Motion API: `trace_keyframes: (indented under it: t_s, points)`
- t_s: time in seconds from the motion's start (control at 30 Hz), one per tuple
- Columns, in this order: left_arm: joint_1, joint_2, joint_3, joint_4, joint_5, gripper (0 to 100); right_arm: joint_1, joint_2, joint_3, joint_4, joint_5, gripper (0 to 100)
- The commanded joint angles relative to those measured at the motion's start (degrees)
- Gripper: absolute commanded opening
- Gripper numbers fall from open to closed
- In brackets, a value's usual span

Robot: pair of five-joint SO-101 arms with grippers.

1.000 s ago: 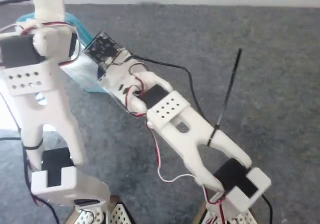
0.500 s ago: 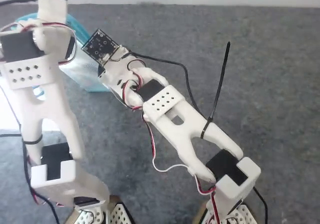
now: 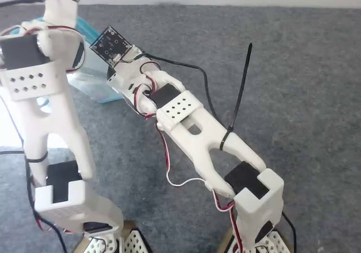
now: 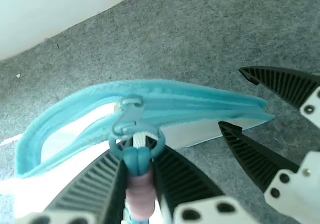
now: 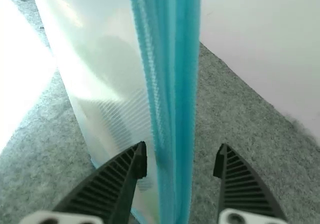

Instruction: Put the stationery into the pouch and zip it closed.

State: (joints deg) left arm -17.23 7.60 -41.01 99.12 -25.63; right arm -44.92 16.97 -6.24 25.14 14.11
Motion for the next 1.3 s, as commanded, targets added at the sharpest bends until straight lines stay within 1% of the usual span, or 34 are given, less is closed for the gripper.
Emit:
trace_keyframes:
  t_s: [0.0, 0.17, 0.2, 0.33, 0.4, 0.43, 0.47, 0.5, 0.53, 0.6, 0.73, 0.83, 0.9, 0.97, 1.13, 1.27]
  points:
    - [-0.6, -1.0, -0.8, 1.5, -1.8, 1, 1.5, -0.2, -5.4, -1.0, -0.3, 21.4]
    - [-0.6, -1.1, -0.8, 1.6, -2.5, 1, 1.5, 5.0, -9.6, -0.8, -0.3, 7.9]
    - [-0.6, -1.1, -0.8, 1.6, -2.5, 1, 1.5, 6.3, -10.9, -0.7, -0.2, 7.2]
    - [-0.6, -1.0, -0.8, 1.6, -2.6, 1, 1.5, 9.5, -14.2, -0.6, -0.2, 10.2]
    - [-0.6, -1.0, -0.8, 1.6, -2.6, 1, 1.5, 9.6, -14.2, -0.6, 0.4, 5.4]
    - [-0.6, -1.0, -0.8, 1.6, -2.6, 1, 1.5, 9.6, -14.2, -0.6, 1.8, 1.0]
    - [-0.6, -1.0, -0.9, 1.6, -2.6, 1, 1.5, 9.6, -14.2, -0.4, 3.7, 0.2]
    - [-0.6, -1.0, -0.9, 1.6, -2.6, 1, 1.5, 9.5, -14.2, 0.7, 5.6, 1.6]
    - [-0.6, -1.0, -0.9, 1.6, -2.6, 1, 1.5, 9.4, -14.6, 2.7, 7.5, 0.6]
    - [-0.6, -1.0, -0.9, 1.6, -2.6, 1, 1.9, 7.9, -15.0, 7.3, 9.0, 0.9]
    - [-0.6, -1.0, -1.1, 1.5, -2.5, 1, 3.9, 2.3, -15.2, 15.1, 8.5, 0.8]
    - [-0.4, -1.0, -1.1, 1.5, -2.3, 1, 6.1, -2.1, -14.4, 20.1, 5.5, 0.8]
    - [-0.4, -1.1, -1.3, 1.5, -2.3, 1, 6.7, -4.7, -12.9, 23.6, 5.4, 0.8]
    - [-0.4, -1.1, -1.4, 1.5, -2.1, 1, 6.7, -7.0, -9.5, 24.9, 5.5, 0.8]
    - [0.2, -4.6, -0.8, 1.5, -0.7, 1, 6.7, -13.7, 3.0, 21.8, 6.2, 0.8]
    - [0.6, -9.1, 2.5, 1.5, -0.7, 1, 9.4, -21.4, 13.5, 21.1, 7.3, 0.8]
